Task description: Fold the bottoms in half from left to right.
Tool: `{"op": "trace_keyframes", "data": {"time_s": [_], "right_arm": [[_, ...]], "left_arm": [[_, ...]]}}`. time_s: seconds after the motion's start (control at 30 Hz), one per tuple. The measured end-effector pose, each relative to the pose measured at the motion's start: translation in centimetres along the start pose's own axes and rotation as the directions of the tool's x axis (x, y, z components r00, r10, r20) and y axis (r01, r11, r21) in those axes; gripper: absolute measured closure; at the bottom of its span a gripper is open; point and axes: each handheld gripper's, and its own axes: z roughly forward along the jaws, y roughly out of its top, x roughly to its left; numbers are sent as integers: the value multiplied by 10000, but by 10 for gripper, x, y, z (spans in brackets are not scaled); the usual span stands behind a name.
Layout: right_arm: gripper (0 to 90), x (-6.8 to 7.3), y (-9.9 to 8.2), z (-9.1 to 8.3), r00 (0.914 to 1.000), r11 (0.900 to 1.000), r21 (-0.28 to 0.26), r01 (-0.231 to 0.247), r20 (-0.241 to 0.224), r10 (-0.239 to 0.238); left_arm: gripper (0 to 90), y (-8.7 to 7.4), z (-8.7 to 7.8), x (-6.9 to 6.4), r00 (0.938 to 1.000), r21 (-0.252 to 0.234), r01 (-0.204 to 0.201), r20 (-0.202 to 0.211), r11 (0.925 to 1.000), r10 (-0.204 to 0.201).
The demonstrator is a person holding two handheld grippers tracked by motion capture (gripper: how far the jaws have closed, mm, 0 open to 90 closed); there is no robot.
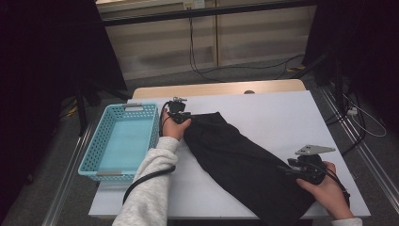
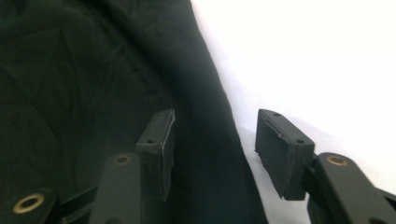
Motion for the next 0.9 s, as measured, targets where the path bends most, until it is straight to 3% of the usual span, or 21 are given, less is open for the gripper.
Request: {"op": "trace_keyframes", "data": {"time_s": [0.17, 0.27, 0.3, 0.5, 0.73, 0.9], "right_arm": [[613, 0, -1, 0, 9998, 9999, 102, 24, 184, -26], [847, -1, -1, -2, 10000, 9997, 247, -7, -87, 9], [877, -2, -2, -2, 9995, 9997, 242, -63, -314, 70], [885, -4, -3, -7, 9990, 9989, 476, 5, -442, 16], [886, -20, -12, -20, 9992, 9978, 631, -226, -318, 247], [885, -22, -12, -23, 9995, 9971, 701, -304, -81, 310]], "left_arm": [[443, 0, -8, 3, 9999, -7, 121, -65, 9999, -121], [409, 1, -14, 3, 9999, -22, 101, -106, 9999, -101], [402, 1, -15, 2, 9998, -47, 116, -156, 9999, -116], [305, 2, -20, 2, 9991, -119, 169, -374, 9998, -174], [291, -6, -15, 9, 9987, 89, 258, -432, 9996, -253], [283, -10, -8, 11, 9982, 354, 327, -514, 9988, -308]]}}
